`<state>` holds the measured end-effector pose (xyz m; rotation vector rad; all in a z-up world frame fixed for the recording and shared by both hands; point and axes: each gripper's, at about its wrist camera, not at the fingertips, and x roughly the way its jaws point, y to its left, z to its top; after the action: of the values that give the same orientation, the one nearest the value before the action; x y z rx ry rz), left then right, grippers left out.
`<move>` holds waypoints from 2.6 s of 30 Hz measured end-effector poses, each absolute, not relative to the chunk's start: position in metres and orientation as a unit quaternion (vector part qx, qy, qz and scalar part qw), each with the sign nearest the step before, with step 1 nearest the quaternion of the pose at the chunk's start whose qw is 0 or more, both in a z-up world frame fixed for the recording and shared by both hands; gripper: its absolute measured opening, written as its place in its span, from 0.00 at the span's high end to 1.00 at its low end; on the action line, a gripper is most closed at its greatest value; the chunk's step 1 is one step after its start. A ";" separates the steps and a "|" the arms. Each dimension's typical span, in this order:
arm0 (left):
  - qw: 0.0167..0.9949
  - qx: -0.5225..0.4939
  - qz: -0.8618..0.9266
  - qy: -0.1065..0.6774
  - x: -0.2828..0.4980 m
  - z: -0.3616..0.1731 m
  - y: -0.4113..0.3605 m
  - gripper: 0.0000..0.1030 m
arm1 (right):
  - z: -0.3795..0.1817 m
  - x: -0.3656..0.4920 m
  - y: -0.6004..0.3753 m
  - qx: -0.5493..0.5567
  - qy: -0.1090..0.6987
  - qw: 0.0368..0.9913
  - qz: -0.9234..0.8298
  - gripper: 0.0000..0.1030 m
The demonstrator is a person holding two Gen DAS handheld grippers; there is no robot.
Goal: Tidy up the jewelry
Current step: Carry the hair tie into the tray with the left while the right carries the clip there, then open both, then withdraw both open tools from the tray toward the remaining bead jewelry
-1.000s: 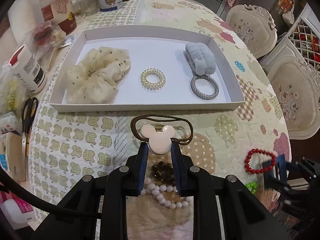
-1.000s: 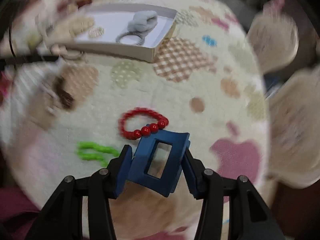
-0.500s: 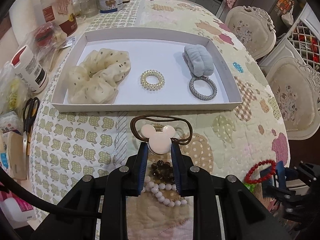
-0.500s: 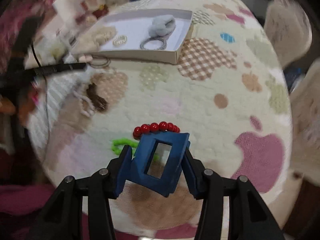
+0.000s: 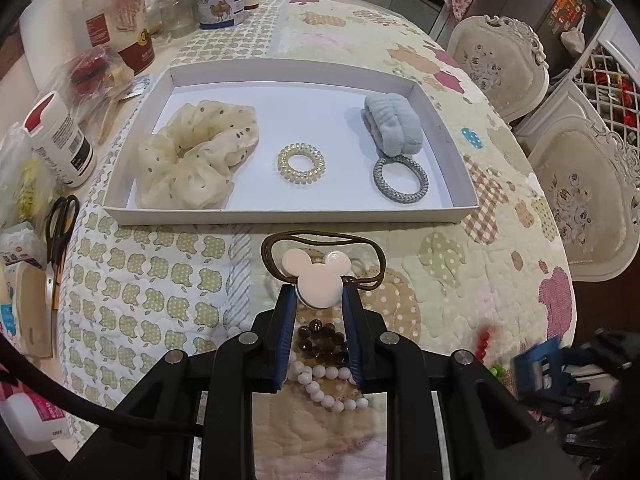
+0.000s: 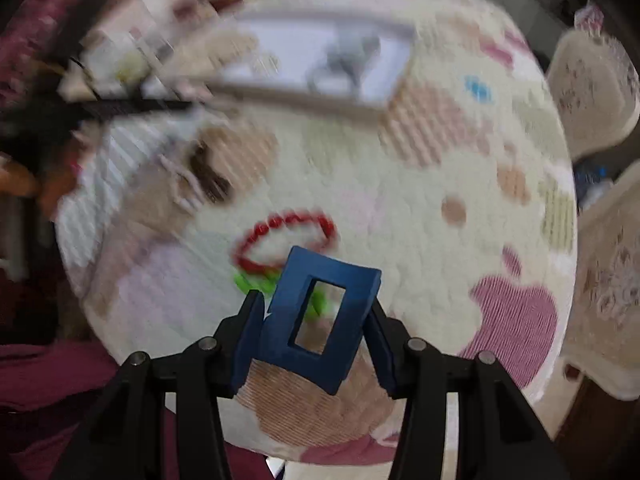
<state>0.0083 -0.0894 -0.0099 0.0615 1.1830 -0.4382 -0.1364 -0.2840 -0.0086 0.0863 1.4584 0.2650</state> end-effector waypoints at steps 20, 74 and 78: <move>0.839 0.017 -0.187 0.510 0.036 0.026 -0.091 0.87 | 0.022 -0.053 -0.276 0.115 0.559 0.809 0.144 0.50; 0.836 -0.011 -0.076 0.544 0.193 -0.039 -0.098 0.69 | -0.059 0.156 -0.264 0.108 0.547 0.816 0.152 0.33; 0.843 -0.012 -0.074 0.533 0.183 -0.028 -0.094 0.69 | -0.044 0.146 -0.272 0.121 0.535 0.823 0.144 0.33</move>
<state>0.1826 -0.0942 -0.0276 -0.0261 1.1256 -0.1570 0.1455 -0.2723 -0.0444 0.2582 1.1386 0.3066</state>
